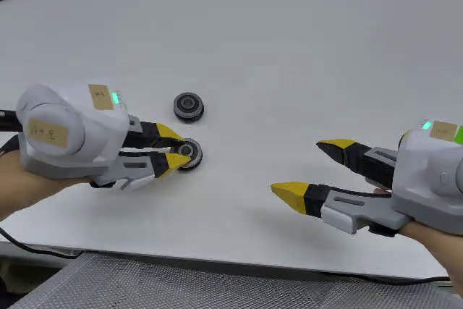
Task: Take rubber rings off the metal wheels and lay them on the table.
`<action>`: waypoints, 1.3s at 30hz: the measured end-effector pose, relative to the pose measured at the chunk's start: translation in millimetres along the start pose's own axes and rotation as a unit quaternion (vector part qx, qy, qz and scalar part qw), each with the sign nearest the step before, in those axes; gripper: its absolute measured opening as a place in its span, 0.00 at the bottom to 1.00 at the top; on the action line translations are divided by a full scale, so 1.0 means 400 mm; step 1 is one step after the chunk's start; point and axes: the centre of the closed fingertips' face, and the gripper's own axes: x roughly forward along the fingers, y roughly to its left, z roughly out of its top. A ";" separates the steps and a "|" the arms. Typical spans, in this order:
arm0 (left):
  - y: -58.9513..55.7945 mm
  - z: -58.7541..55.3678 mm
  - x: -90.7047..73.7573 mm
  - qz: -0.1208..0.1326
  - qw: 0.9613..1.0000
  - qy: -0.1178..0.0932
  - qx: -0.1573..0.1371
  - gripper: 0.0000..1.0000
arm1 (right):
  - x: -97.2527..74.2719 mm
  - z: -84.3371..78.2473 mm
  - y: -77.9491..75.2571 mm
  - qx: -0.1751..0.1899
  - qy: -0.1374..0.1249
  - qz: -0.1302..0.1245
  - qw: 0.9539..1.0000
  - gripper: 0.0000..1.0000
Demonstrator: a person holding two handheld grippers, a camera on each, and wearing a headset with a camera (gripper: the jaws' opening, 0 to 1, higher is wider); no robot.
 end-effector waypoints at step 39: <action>0.004 -0.010 0.001 -0.010 0.998 0.048 0.042 0.12 | 0.111 0.116 0.080 0.268 -0.112 0.085 0.953 0.38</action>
